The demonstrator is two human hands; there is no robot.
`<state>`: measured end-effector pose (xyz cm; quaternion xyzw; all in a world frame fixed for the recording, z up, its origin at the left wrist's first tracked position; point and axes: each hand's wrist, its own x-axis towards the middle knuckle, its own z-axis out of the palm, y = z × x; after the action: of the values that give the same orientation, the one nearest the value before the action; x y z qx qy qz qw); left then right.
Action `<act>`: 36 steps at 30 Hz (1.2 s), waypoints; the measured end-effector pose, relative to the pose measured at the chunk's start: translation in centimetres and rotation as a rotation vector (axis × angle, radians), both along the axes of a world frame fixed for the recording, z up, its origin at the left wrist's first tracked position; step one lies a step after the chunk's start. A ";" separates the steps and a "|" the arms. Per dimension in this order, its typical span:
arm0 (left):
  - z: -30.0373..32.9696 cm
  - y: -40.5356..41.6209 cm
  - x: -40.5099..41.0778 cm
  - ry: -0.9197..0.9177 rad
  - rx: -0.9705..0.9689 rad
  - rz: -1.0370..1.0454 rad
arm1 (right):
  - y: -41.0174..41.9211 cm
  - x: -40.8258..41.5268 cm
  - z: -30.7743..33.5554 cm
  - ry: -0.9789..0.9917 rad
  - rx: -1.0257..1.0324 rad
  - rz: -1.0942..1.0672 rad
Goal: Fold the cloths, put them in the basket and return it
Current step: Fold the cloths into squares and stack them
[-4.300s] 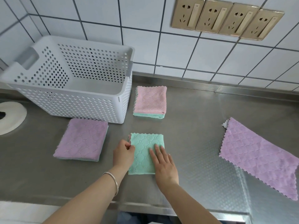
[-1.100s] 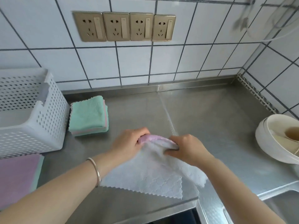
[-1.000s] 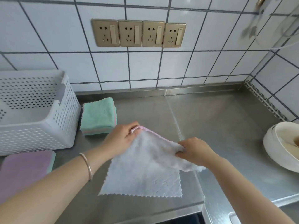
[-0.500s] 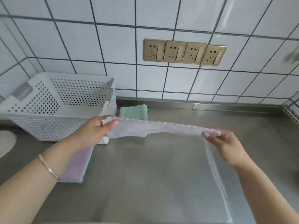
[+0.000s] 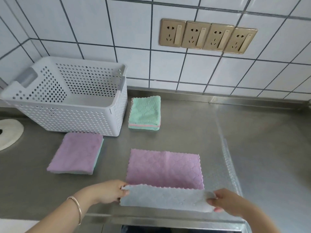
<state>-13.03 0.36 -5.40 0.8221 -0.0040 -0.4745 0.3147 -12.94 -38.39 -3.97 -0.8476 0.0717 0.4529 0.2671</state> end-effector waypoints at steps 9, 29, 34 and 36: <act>-1.1 -1.3 4.6 -0.248 0.016 0.345 | 2.8 4.7 -1.9 -0.213 0.014 -0.350; -4.5 -3.5 9.4 -0.406 0.321 0.394 | 4.2 8.0 -5.7 -0.317 -0.254 -0.347; -5.0 -3.7 10.1 -0.426 0.370 0.380 | 4.5 8.4 -5.7 -0.290 -0.297 -0.358; -5.4 -3.7 10.1 -0.438 0.391 0.359 | 4.6 8.5 -5.8 -0.281 -0.324 -0.362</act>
<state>-2.89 -3.34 -10.80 0.9368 0.1643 -0.2153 0.2215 -4.39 -33.81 -9.74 -0.9071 0.2558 0.2583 0.2121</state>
